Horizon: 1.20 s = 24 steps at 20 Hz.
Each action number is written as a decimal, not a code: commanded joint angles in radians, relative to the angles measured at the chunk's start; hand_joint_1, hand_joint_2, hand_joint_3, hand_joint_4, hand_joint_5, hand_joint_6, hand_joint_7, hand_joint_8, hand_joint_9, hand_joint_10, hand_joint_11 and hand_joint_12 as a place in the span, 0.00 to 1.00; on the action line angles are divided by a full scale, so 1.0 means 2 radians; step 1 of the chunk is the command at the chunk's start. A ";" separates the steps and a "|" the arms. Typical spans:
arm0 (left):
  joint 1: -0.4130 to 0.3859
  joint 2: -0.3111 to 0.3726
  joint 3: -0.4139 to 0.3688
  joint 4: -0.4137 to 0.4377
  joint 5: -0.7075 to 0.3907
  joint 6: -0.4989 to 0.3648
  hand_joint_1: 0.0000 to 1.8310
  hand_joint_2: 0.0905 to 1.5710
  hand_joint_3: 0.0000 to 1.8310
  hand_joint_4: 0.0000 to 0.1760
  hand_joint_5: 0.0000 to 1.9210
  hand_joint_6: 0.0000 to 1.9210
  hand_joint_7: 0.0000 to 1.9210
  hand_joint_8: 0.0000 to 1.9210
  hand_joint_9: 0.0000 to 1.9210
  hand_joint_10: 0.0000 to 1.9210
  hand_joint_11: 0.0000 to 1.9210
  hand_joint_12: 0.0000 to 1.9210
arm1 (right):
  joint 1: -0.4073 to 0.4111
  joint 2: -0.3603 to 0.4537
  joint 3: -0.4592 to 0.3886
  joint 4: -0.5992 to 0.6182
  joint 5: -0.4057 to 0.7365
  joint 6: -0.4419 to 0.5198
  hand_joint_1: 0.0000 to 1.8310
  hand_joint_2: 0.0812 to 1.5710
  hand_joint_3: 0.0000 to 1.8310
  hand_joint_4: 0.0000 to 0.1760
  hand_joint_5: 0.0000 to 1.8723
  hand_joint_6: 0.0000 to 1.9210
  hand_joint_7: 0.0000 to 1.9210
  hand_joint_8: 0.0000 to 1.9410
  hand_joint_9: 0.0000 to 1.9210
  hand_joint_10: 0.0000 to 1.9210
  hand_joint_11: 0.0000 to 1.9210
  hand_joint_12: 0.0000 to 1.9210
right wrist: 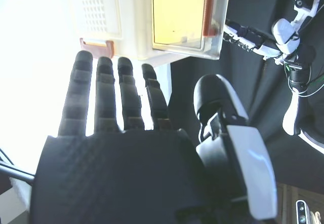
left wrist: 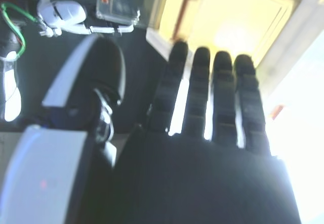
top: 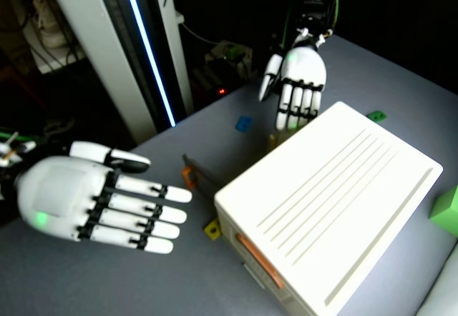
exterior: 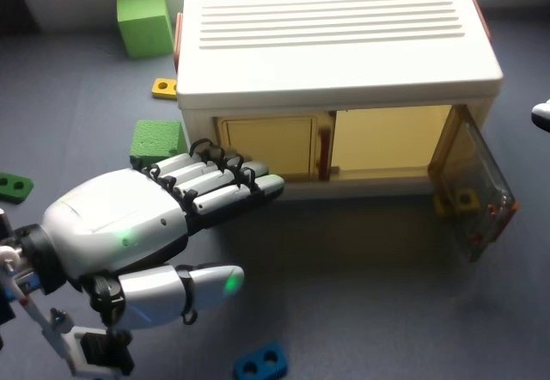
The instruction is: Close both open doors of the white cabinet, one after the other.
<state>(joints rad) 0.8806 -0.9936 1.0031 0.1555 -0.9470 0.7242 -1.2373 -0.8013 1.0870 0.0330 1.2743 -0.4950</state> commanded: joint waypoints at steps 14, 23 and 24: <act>0.034 0.053 -0.041 0.003 -0.089 -0.017 0.00 0.96 0.00 0.00 0.03 0.00 0.01 0.00 0.01 0.00 0.02 0.01 | 0.000 0.000 -0.003 -0.033 0.043 0.029 0.00 0.92 0.00 0.19 0.05 0.00 0.04 0.00 0.03 0.00 0.08 0.00; 0.105 0.099 -0.076 -0.083 -0.127 0.038 0.00 0.98 0.01 0.00 0.00 0.00 0.00 0.00 0.00 0.00 0.00 0.00 | 0.002 -0.009 -0.003 -0.059 0.024 0.037 0.01 0.91 0.00 0.02 0.04 0.00 0.04 0.00 0.03 0.00 0.05 0.00; 0.109 0.103 -0.079 -0.091 -0.132 0.041 0.00 0.98 0.01 0.00 0.00 0.00 0.00 0.00 0.00 0.00 0.00 0.00 | 0.005 -0.010 -0.002 -0.063 0.022 0.037 0.01 0.92 0.00 0.00 0.04 0.00 0.04 0.00 0.03 0.00 0.05 0.00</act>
<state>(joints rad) 1.1049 -0.7925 0.8459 -0.0124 -1.0748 0.8070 -1.2373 -0.8200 1.0821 -0.1200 1.2152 -0.4294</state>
